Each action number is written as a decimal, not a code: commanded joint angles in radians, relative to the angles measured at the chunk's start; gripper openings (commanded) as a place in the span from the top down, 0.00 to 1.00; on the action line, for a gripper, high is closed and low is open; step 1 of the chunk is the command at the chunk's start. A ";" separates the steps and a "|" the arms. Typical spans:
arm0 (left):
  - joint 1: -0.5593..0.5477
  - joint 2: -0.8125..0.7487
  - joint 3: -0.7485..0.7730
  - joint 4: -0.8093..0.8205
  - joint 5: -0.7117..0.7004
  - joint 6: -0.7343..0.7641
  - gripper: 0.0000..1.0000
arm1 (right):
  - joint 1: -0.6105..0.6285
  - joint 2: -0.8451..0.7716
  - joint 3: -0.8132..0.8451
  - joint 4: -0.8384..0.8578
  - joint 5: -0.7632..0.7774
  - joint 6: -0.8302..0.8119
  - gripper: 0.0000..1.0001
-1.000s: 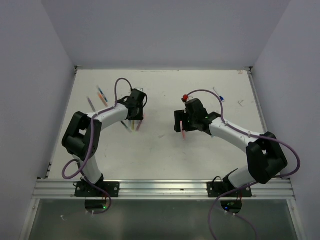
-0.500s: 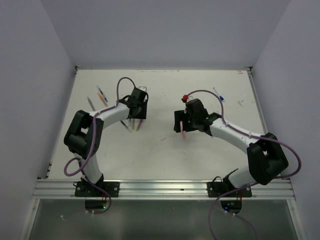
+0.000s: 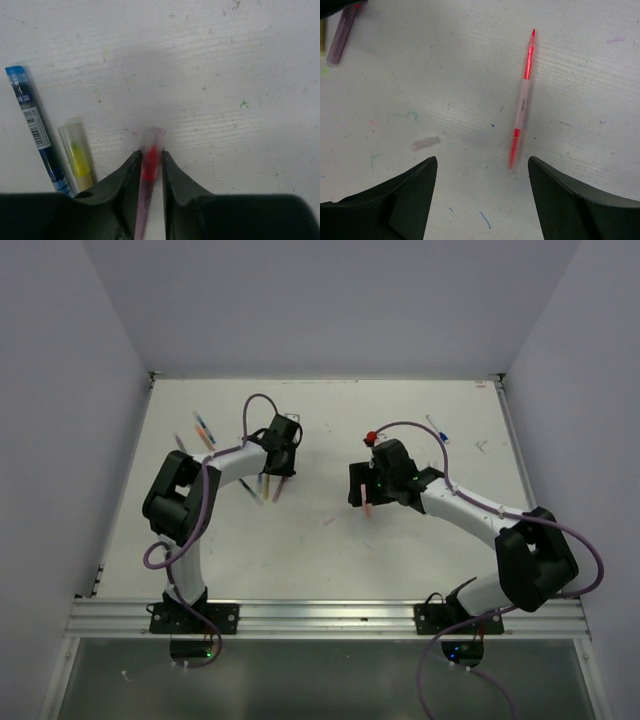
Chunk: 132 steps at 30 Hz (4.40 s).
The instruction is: Open the pen caps
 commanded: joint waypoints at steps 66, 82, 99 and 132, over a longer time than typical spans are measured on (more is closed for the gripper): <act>-0.059 -0.699 -0.611 0.472 0.219 -0.638 1.00 | 0.380 0.079 -0.002 0.332 0.066 0.123 1.00; -0.015 -0.734 -0.554 0.519 0.154 -0.651 1.00 | 0.417 -0.090 -0.129 0.315 0.030 0.063 1.00; -0.032 -0.708 -0.543 0.363 0.318 -0.445 1.00 | 0.161 -0.172 -0.051 -0.027 0.195 0.071 1.00; -0.231 -0.294 -0.482 0.378 0.256 -0.394 0.81 | -0.066 0.252 0.075 0.070 0.186 -0.032 0.61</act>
